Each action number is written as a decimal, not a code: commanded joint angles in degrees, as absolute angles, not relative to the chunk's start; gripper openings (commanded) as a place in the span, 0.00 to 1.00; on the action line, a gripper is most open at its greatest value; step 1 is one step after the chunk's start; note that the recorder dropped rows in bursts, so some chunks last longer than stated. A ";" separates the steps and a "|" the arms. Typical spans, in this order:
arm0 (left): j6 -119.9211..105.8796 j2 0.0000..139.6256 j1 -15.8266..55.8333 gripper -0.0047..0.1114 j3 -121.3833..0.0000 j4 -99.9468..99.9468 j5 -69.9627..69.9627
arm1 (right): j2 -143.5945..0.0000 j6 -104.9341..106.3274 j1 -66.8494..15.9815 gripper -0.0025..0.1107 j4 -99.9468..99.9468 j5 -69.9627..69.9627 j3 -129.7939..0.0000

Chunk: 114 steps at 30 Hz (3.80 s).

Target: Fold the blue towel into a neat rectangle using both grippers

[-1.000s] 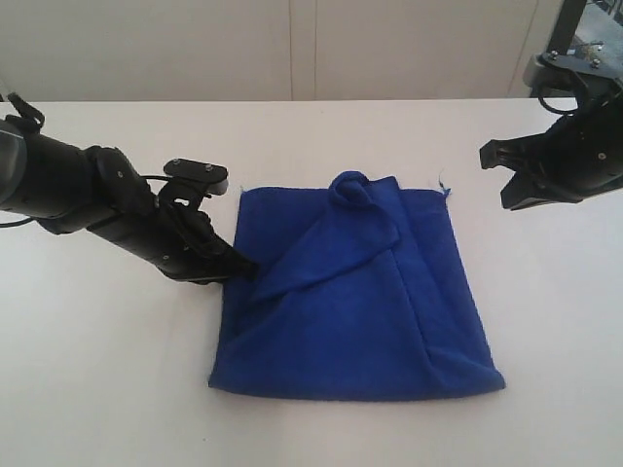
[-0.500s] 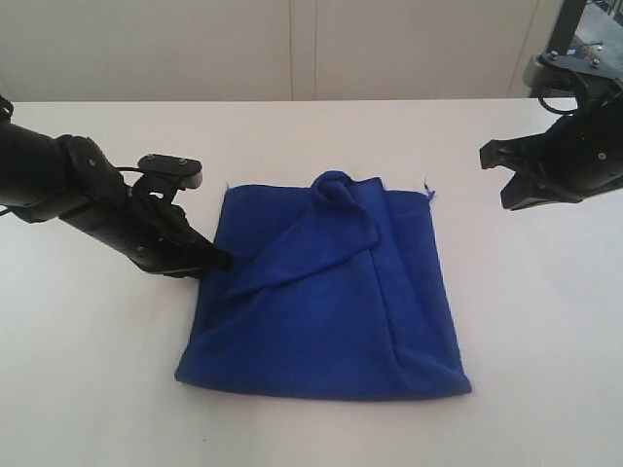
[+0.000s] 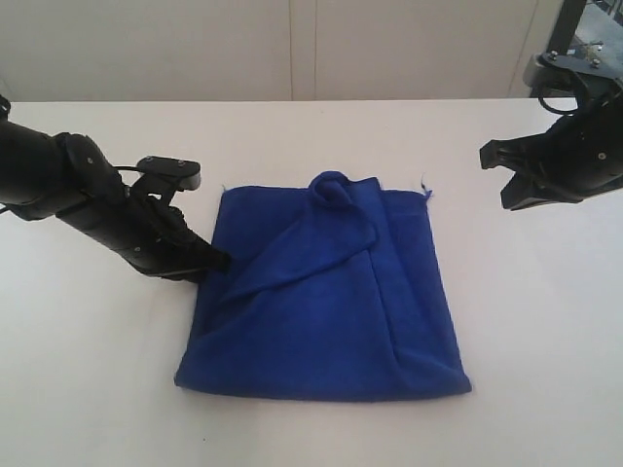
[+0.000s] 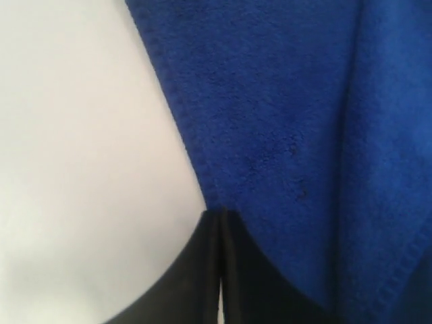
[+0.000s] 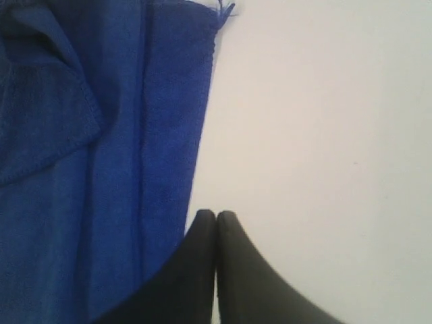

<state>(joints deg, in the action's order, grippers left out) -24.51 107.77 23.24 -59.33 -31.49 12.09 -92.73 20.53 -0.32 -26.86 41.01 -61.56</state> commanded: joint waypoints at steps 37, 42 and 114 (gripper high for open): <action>-7.06 79.30 23.00 0.04 -59.99 -10.54 31.50 | -92.10 20.54 0.00 0.02 -30.04 43.79 -61.30; -5.86 80.09 23.75 0.04 -64.21 -10.54 30.78 | -92.10 20.54 0.00 0.02 -30.19 43.79 -61.30; -6.01 99.44 30.93 0.04 -76.60 -5.47 34.26 | -116.94 40.91 -17.08 0.21 -48.17 42.10 -78.76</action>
<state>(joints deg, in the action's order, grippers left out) -6.14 99.64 31.12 -77.03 -5.07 33.27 -117.62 39.57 -16.26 -47.94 41.58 -78.70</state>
